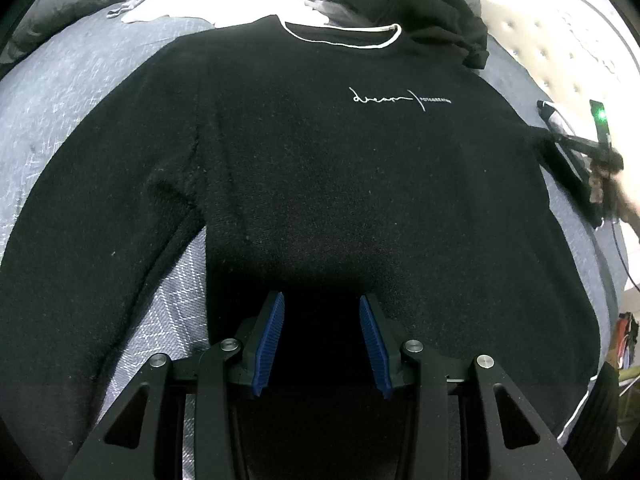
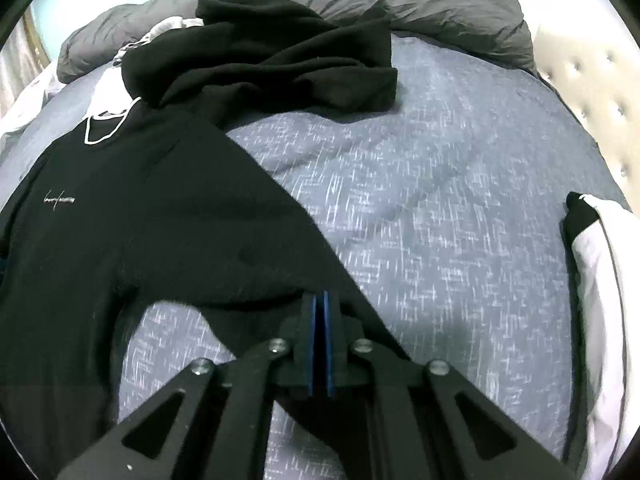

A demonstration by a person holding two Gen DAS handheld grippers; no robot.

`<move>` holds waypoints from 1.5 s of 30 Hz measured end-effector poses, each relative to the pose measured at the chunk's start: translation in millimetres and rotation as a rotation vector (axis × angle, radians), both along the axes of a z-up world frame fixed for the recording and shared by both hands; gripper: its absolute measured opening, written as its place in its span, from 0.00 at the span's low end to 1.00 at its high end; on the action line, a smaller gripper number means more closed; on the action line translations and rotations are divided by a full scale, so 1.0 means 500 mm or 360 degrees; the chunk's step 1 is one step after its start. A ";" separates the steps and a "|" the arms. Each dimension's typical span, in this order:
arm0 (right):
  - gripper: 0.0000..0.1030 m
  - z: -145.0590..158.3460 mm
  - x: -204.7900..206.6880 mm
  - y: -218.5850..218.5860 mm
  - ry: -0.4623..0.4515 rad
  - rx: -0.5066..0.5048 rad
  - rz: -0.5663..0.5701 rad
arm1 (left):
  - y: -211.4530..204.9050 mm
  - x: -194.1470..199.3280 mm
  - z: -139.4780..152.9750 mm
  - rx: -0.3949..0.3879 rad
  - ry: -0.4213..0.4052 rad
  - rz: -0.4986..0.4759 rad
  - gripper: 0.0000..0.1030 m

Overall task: Fold clothes
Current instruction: 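Pull the held sleeve cuff outward with the right tool to straighten the sleeve, then lay the sleeve flat on the sheet and open the right tool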

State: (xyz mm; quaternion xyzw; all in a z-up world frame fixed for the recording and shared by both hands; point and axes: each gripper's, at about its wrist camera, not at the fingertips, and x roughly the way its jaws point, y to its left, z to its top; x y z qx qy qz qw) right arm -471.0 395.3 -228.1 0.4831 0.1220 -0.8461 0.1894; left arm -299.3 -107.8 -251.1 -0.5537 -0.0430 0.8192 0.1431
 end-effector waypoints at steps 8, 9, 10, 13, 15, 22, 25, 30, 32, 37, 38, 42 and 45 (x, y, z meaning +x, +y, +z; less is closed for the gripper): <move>0.13 0.057 0.048 0.141 0.0062 -0.0107 -0.0160 | -0.001 0.002 0.001 0.0012 0.0006 0.0001 0.41; 0.14 0.061 0.065 0.156 0.0048 -0.0122 -0.0140 | 0.000 0.002 -0.001 0.0015 0.0006 0.0003 0.41; 0.20 0.062 0.082 0.165 0.0024 -0.0149 -0.0111 | 0.001 0.001 -0.003 0.0017 0.0006 0.0006 0.41; 0.42 0.047 0.126 0.165 -0.0018 -0.0104 -0.0032 | 0.006 -0.002 -0.005 0.0015 0.0002 0.0014 0.41; 0.42 0.024 0.148 0.153 -0.0048 -0.0048 0.0016 | 0.008 -0.004 -0.005 0.0010 0.0000 0.0020 0.41; 0.05 -0.043 0.156 0.145 -0.0083 0.0179 -0.0017 | 0.002 0.002 0.001 -0.0002 -0.0013 0.0025 0.42; 0.03 0.005 0.153 0.175 0.0011 0.0055 -0.0093 | 0.003 0.004 0.003 -0.0012 -0.0014 0.0018 0.42; 0.03 0.106 0.143 0.208 0.0151 -0.0038 -0.0137 | 0.001 0.006 0.002 -0.0006 -0.0012 0.0025 0.42; 0.03 0.142 0.140 0.213 0.0189 -0.0065 -0.0140 | 0.001 0.007 0.001 -0.0010 -0.0010 0.0025 0.42; 0.03 0.216 0.132 0.187 0.0321 0.0012 -0.0090 | 0.000 0.011 0.006 -0.0015 -0.0011 0.0026 0.42; 0.03 0.222 0.131 0.180 0.0334 0.0014 -0.0073 | 0.000 0.011 0.006 -0.0015 -0.0010 0.0026 0.42; 0.03 0.163 0.133 0.155 0.0087 0.0082 0.0054 | -0.008 0.014 0.004 -0.0011 -0.0008 0.0026 0.42; 0.03 0.105 0.142 0.158 -0.0103 0.0089 0.0083 | -0.010 0.014 0.003 -0.0007 -0.0008 0.0027 0.42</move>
